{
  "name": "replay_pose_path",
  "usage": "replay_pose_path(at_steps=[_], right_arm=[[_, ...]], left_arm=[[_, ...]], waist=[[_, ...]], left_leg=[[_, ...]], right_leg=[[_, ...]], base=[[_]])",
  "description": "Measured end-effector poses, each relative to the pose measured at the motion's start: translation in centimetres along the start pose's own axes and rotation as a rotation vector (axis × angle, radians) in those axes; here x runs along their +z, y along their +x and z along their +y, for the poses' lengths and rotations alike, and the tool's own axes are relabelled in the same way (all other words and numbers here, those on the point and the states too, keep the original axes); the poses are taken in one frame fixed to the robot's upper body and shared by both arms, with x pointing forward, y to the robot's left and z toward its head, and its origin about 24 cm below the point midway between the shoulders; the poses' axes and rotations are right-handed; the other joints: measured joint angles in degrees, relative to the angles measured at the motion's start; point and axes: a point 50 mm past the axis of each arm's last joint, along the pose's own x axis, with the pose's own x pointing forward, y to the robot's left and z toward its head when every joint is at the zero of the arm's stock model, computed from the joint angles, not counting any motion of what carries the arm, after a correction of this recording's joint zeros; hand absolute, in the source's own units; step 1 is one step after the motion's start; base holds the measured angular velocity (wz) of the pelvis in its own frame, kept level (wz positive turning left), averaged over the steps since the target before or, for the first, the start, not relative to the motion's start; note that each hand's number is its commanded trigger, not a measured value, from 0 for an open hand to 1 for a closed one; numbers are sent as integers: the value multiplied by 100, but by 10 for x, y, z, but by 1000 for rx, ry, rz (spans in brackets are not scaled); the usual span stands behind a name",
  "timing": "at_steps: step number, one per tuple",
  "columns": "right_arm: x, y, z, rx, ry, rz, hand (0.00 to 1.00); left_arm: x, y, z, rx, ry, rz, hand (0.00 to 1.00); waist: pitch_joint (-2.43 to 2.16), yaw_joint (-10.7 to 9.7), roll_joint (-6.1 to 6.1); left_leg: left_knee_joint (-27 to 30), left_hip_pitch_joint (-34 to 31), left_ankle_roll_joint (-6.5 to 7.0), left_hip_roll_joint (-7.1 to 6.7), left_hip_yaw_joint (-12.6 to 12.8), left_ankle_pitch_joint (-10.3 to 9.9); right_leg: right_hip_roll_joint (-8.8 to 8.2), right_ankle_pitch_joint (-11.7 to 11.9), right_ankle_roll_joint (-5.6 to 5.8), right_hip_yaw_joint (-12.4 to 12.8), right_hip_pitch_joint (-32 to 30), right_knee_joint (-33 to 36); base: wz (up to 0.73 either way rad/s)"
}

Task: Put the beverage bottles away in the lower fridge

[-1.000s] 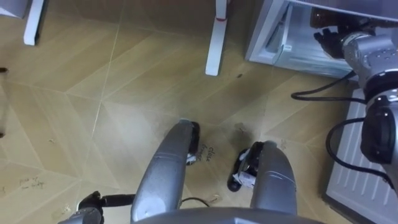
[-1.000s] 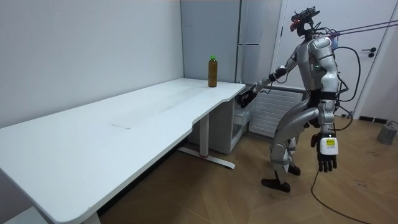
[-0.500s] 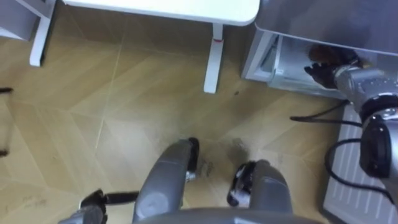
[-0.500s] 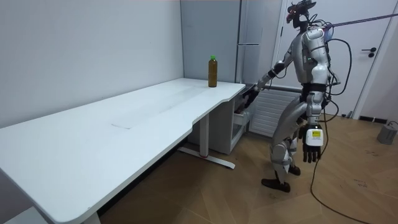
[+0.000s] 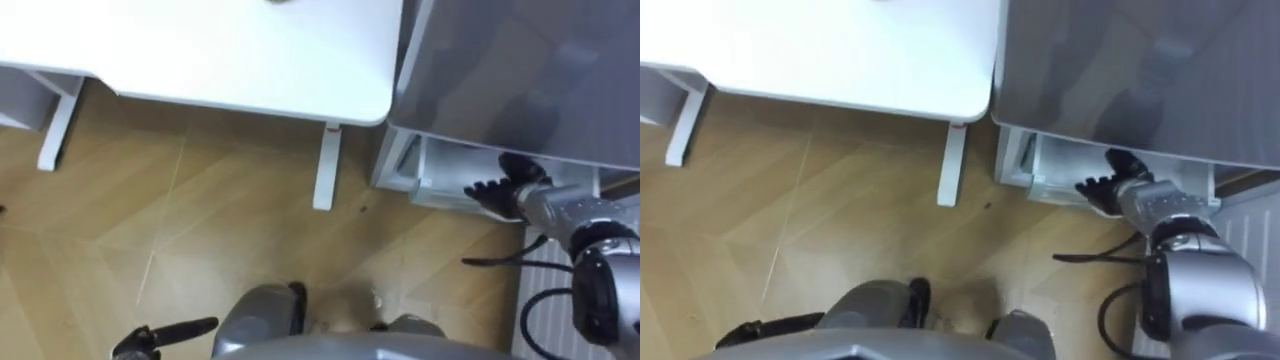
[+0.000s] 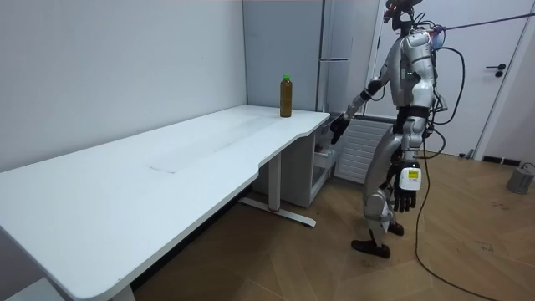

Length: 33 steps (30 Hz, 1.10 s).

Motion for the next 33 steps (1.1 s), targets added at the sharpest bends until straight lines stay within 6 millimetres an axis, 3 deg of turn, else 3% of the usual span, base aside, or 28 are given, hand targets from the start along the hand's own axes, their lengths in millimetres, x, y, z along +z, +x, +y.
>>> replay_pose_path(at_steps=[1,3,6,9,13,15,16,17,23,24,31,33], right_arm=[[-1,-1,-5,-3,-42,2,0],[-1,-1,-8,-4,-77,2,0],[2,-4,-12,32,-78,-20,0],[7,-13,0,142,-114,-66,0],[8,-20,-3,237,-134,-114,0],[8,-21,-9,248,-135,-123,0],[8,-23,-12,255,-136,-130,0],[7,-24,-14,258,-131,-133,0],[-6,-27,-38,297,-42,-143,0],[-10,-26,-47,293,-30,-144,0],[-38,-21,-101,161,4,-91,0],[-45,-19,-117,108,-40,-72,0]], left_arm=[[-3,-1,1,-4,-20,-2,0],[-8,-2,3,-7,-40,6,0],[-18,-4,9,-1,-56,38,0],[-19,-4,7,-14,-52,42,0],[-25,-5,7,-16,-51,53,0],[-27,-6,8,-18,-46,53,0],[-30,-7,9,-19,-53,61,0],[-32,-7,9,-19,-64,64,0],[-38,-9,9,-22,-105,72,0],[-39,-9,8,-22,-98,73,0],[-43,-9,0,-44,-141,74,0],[-43,-9,0,-39,-141,69,0]], waist=[[-30,-35,-22],[-35,-96,-24],[-87,-297,-43],[-100,-435,-17],[-125,-449,64],[-112,-475,37],[-151,-482,75],[-146,-485,72],[-137,-489,105],[-120,-490,121],[-127,-487,110],[-93,-497,129]], left_leg=[[-77,134,0,4,18,0],[-161,329,0,15,55,0],[-232,575,0,45,149,-1],[-216,624,0,123,210,-4],[-259,772,7,180,232,-20],[-260,822,6,182,229,-19],[-265,821,-2,181,212,-4],[-269,832,8,181,220,6],[-378,917,20,171,223,84],[-392,931,19,165,207,84],[-478,948,15,143,248,77],[-564,1056,15,129,290,77]], right_leg=[[25,40,10,4,156,-139],[55,100,27,16,366,-312],[88,189,35,23,645,-549],[171,308,21,78,714,-646],[253,416,14,145,918,-786],[252,408,21,146,962,-819],[263,407,25,143,985,-882],[263,411,29,150,988,-888],[285,526,29,148,1109,-1089],[291,540,33,128,1150,-1148],[291,572,46,168,1175,-1279],[268,580,49,171,1238,-1289]], base=[[-5],[-13],[-15],[-15],[-7],[2],[0],[0],[1],[5],[-2],[-8]])
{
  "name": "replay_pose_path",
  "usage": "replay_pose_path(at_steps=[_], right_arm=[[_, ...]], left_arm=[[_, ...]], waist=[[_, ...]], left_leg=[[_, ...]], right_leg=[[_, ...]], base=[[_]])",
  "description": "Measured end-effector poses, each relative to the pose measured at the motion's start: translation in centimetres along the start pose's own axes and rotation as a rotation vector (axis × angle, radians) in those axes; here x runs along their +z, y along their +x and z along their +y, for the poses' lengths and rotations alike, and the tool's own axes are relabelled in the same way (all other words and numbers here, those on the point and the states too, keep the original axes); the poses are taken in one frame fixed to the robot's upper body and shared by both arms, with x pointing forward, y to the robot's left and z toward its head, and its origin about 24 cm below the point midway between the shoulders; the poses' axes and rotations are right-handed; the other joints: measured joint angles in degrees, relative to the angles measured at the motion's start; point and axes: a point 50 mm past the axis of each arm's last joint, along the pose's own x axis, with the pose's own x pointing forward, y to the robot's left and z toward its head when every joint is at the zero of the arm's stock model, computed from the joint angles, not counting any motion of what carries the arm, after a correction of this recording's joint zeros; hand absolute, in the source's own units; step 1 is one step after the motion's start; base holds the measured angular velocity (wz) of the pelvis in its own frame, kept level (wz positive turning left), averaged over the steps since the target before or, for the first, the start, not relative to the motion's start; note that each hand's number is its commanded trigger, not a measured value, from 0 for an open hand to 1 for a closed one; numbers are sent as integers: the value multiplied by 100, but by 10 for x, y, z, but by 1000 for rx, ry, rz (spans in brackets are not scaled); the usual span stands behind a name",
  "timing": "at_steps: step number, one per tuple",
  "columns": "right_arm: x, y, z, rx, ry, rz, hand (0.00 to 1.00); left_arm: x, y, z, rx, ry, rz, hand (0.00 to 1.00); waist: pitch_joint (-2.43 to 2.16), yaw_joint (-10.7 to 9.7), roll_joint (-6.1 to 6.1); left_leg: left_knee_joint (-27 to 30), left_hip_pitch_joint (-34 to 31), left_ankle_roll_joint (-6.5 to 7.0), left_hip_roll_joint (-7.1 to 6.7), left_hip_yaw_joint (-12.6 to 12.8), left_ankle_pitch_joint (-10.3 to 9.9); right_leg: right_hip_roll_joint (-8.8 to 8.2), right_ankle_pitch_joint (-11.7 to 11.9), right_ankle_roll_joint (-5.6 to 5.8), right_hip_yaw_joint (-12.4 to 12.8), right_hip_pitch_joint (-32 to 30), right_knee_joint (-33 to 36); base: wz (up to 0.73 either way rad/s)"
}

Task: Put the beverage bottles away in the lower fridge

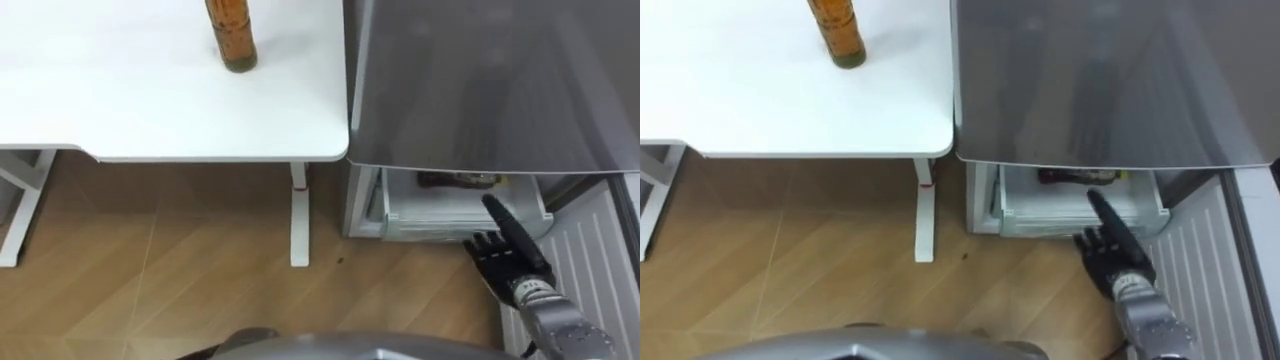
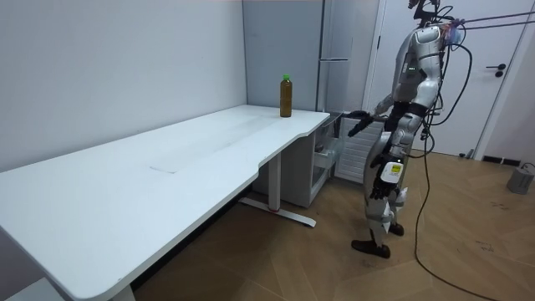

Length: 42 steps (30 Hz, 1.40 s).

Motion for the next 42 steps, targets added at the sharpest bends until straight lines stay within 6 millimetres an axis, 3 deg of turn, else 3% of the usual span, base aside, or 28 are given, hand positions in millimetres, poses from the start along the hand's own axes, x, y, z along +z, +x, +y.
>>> replay_pose_path(at_steps=[6,14,21,27,35,42], right_arm=[[-13,-7,-36,-121,-101,53,0],[-30,-19,-71,-236,-260,143,0],[-38,-32,-99,-353,-578,280,0],[-40,-35,-105,-400,-740,337,0],[-40,-34,-106,-418,-808,364,0],[-39,-35,-108,-434,-801,361,0]], left_arm=[[-2,1,-1,8,-4,-10,0],[-4,1,-1,11,-9,-27,0],[-6,2,1,20,26,-12,0],[-5,2,-1,9,50,-6,0],[-1,3,-4,17,63,-12,0],[6,4,-5,89,-17,-26,0]], waist=[[26,-11,79],[18,-36,35],[34,-20,55],[34,-13,47],[25,-24,-7],[14,-29,24]], left_leg=[[-107,135,1,1,42,-27],[-144,144,1,-1,34,-27],[-60,165,9,1,26,-64],[18,150,37,-1,74,-83],[26,141,49,-24,88,-128],[12,221,34,-14,87,-186]], right_leg=[[-9,-1,5,-2,57,6],[-9,0,6,0,75,14],[-5,-2,9,29,152,9],[-1,-13,35,131,141,-82],[-19,-11,56,130,145,-91],[-11,-11,56,129,227,-80]], base=[[-4],[-1],[0],[-3],[0],[0]])
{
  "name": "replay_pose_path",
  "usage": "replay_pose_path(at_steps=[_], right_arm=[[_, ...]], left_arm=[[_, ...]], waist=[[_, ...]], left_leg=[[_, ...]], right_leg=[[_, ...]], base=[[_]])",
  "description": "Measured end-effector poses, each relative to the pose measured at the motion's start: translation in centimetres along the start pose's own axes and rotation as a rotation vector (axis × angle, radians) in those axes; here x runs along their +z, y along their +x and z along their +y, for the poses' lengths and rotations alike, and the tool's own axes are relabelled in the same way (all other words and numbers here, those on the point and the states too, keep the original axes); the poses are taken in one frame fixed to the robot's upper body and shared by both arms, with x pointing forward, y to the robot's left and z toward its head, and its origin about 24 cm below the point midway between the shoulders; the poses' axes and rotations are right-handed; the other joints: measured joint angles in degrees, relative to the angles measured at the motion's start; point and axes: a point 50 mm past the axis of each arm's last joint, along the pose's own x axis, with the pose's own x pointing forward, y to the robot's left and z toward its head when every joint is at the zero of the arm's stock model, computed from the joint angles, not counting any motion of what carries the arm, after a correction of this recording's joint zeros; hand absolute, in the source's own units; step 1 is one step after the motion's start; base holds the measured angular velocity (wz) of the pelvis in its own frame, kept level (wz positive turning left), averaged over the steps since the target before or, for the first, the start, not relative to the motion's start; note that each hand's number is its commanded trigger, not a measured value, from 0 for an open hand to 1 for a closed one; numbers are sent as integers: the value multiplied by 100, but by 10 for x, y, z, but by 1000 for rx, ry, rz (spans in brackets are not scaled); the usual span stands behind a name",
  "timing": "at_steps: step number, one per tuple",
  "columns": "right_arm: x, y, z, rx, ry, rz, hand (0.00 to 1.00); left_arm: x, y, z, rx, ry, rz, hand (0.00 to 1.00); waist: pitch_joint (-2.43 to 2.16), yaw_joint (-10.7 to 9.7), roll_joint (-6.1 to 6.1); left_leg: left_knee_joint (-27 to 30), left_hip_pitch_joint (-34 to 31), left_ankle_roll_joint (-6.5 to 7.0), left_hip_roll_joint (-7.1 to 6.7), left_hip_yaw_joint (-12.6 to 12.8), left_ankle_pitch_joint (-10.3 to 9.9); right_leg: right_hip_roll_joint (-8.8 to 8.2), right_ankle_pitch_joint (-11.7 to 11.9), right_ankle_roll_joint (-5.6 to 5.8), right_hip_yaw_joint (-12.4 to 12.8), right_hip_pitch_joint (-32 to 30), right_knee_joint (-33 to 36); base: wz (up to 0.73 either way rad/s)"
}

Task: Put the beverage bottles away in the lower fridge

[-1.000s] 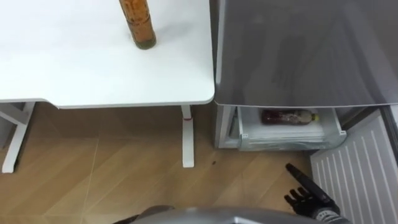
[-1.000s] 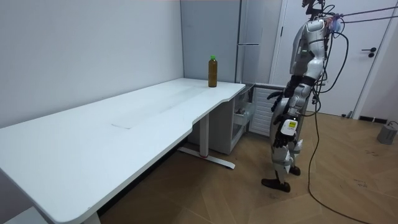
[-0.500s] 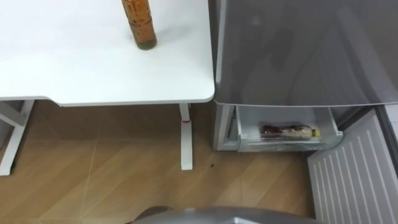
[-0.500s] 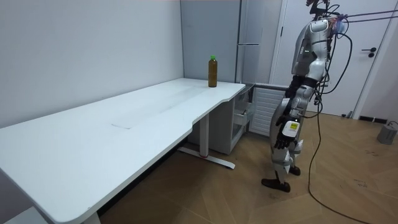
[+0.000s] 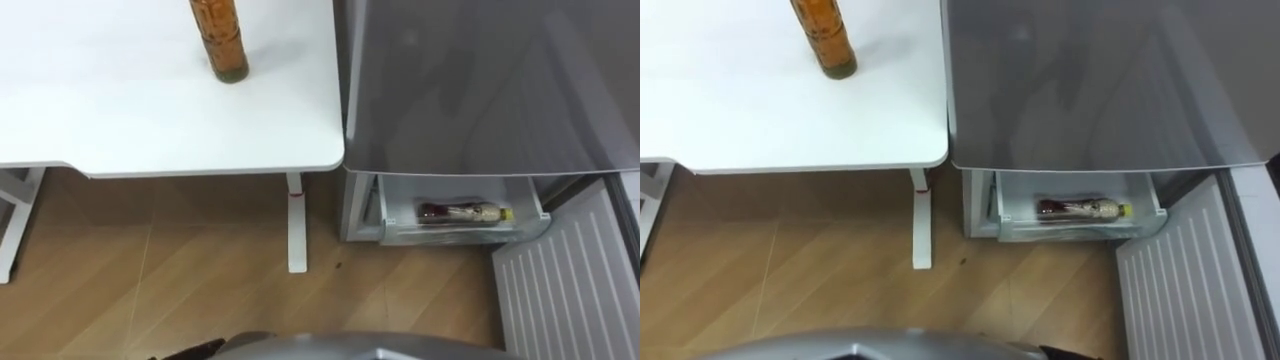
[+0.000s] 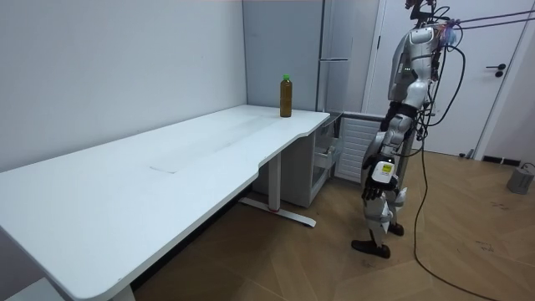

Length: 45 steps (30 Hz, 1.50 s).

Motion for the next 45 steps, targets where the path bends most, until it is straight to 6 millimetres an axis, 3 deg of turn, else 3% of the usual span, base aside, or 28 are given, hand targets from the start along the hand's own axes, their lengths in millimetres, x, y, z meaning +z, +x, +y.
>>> replay_pose_path(at_steps=[5,11,16,23,31,34,37,40,45], right_arm=[[-1,0,-1,-10,-2,6,0],[-2,0,-4,-20,17,-4,0],[-2,-1,-7,-29,8,-19,0],[-8,-2,-14,-58,-19,-25,0],[-24,-4,-22,-85,-144,27,0],[-21,-3,-20,-77,-162,24,0],[-26,-3,-20,-69,-190,59,0],[-29,-3,-20,-61,-189,80,0],[-29,-3,-19,-29,-199,93,0]], left_arm=[[13,-1,8,86,-176,-38,0],[50,-8,8,189,-319,-191,0],[100,-28,2,227,-410,-416,0],[135,-54,1,316,-451,-627,0],[190,-125,3,286,-671,-993,0],[199,-144,3,292,-669,-1103,0],[211,-183,-2,229,-672,-1296,0],[216,-206,-4,202,-645,-1438,0],[224,-225,-14,121,-604,-1537,0]], waist=[[1,32,17],[2,33,68],[-11,28,98],[-25,32,118],[-26,187,114],[-17,174,106],[-11,134,64],[-11,126,66],[-3,35,81]], left_leg=[[-72,169,1,4,9,-18],[-71,209,-8,8,3,-7],[-68,161,-8,6,-28,-8],[-87,188,-8,5,-31,-7],[-108,270,-8,6,-21,-10],[-108,286,-9,6,-24,-9],[-68,252,-9,-1,-85,-7],[-59,221,-9,-5,-116,-8],[25,150,-13,-5,-218,-7]], right_leg=[[1,1,1,28,142,9],[5,2,-1,25,164,11],[3,3,-2,8,128,11],[5,3,-2,5,141,12],[7,3,-2,45,187,4],[8,3,-2,39,204,-2],[10,3,-2,2,219,1],[10,3,-2,-9,222,9],[33,3,-2,-24,211,11]], base=[[-2],[0],[1],[0],[-3],[0],[8],[3],[10]])
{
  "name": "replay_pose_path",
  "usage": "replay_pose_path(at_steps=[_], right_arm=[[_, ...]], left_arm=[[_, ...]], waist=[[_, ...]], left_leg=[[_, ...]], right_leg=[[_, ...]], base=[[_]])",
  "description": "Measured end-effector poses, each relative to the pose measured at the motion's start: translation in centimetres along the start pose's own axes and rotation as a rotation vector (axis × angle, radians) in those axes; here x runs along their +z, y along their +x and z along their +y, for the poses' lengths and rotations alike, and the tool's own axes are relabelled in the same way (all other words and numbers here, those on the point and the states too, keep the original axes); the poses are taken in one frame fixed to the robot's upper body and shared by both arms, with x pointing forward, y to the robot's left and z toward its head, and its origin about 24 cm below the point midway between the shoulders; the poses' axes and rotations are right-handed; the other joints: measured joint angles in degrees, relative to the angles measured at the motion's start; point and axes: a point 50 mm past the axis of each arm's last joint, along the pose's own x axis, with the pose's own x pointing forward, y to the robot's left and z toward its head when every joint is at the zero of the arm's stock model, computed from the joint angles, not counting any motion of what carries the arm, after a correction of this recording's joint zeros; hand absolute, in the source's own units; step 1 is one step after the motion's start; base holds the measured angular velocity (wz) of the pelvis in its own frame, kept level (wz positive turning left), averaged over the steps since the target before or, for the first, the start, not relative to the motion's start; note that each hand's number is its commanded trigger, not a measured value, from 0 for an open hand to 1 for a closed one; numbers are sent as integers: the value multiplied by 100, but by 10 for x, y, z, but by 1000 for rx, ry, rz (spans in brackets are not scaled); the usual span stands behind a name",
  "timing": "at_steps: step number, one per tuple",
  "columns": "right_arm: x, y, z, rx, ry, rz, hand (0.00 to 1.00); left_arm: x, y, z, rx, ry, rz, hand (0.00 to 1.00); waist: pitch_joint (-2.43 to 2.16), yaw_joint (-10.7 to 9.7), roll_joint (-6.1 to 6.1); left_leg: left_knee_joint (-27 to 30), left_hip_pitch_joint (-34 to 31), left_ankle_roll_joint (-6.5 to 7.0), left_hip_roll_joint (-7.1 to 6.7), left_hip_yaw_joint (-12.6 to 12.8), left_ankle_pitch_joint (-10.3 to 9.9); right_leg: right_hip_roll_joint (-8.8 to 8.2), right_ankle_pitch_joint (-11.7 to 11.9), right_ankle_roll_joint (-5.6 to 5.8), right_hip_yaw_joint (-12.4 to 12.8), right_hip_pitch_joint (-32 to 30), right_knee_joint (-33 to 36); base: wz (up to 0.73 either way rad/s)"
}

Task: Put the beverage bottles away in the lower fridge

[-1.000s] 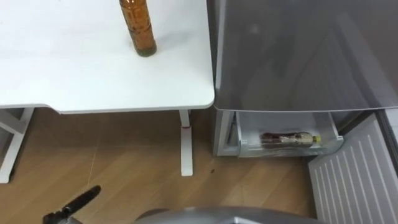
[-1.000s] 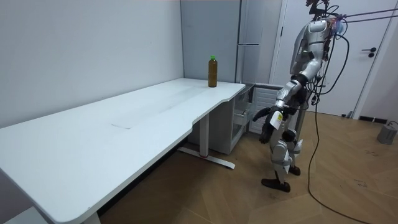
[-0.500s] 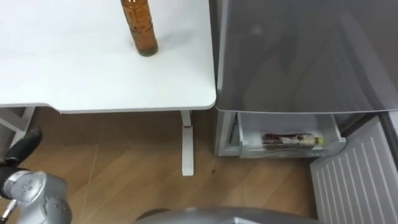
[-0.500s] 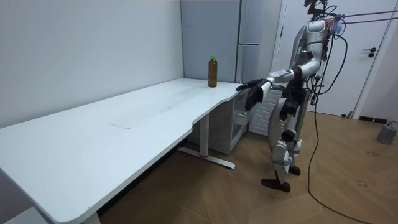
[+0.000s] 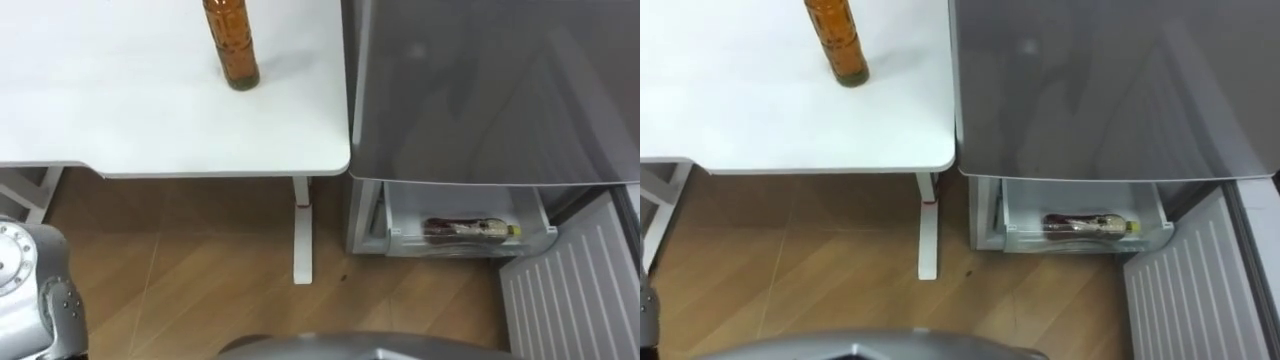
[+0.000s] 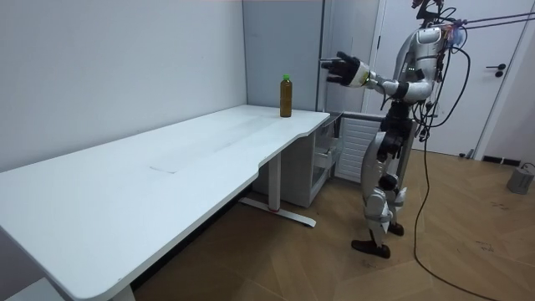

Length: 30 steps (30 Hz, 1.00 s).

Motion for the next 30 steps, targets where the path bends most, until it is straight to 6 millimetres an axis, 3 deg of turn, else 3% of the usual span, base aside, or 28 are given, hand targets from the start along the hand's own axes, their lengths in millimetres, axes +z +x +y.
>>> replay_pose_path(at_steps=[11,14,21,30], right_arm=[[6,0,2,31,-55,2,0],[15,0,4,31,-111,-13,0],[22,1,8,26,-151,-7,0],[21,1,8,13,-149,17,0]], left_arm=[[-3,-12,-36,-324,-51,34,0],[-4,-17,-48,-426,-81,54,0],[-11,-26,-59,-545,-149,154,0],[-27,-35,-65,-672,-103,270,0]], waist=[[19,-188,-9],[67,-251,-1],[64,-366,-28],[41,-406,6]], left_leg=[[25,-111,-4,7,1,3],[65,-148,-3,7,-19,3],[57,-135,-4,4,-9,3],[81,-152,-2,15,20,1]], right_leg=[[12,1,-1,16,-92,-6],[19,2,-3,20,-104,-10],[20,2,-3,15,-99,-11],[21,7,-12,23,-108,-4]], base=[[0],[3],[0],[0]])
